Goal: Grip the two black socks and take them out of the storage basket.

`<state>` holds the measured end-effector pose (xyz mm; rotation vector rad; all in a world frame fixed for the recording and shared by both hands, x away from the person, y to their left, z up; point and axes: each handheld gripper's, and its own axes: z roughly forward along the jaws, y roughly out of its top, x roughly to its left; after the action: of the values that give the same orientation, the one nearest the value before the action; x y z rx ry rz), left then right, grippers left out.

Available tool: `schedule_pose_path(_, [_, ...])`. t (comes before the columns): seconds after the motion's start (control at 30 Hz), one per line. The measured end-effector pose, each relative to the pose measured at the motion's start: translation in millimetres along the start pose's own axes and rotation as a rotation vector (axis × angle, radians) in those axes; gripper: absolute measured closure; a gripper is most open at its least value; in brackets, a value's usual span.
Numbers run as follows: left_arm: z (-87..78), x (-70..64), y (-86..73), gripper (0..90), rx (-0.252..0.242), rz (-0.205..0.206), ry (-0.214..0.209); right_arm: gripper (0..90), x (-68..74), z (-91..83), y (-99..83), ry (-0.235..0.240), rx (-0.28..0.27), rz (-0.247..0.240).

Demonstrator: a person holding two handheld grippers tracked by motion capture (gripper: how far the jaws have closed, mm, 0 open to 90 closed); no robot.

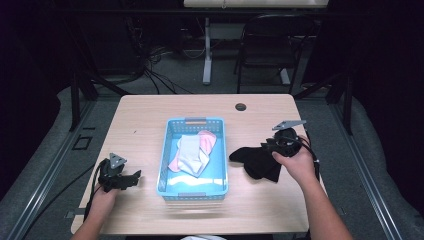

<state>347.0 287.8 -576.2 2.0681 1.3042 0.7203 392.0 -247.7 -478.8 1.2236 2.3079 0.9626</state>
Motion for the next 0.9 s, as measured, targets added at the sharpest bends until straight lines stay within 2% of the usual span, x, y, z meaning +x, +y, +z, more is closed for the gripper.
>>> schedule_pose_path(0.43, [-0.2,0.3,0.0,15.4,0.002,0.003,0.0,61.4,31.3,-15.4,7.3,0.019,-0.051,-0.067])
schedule_pose_path(0.5, [-0.2,0.5,0.1,15.3,0.003,0.004,-0.001,59.7,36.4,-17.8,7.9,0.021,-0.04,-0.074])
schedule_pose_path(0.63, [-0.3,0.2,-0.1,15.4,0.0,0.0,0.0,58.0,42.8,-19.3,8.1,0.023,-0.053,-0.091])
schedule_pose_path(0.8, [-0.5,0.4,-0.2,15.4,0.0,0.0,0.0,57.7,52.2,-20.6,5.2,0.037,-0.067,-0.089])
schedule_pose_path(0.9, [-0.7,0.4,-0.2,15.4,-0.001,0.0,-0.001,57.5,56.3,-19.6,1.5,0.036,-0.054,-0.101])
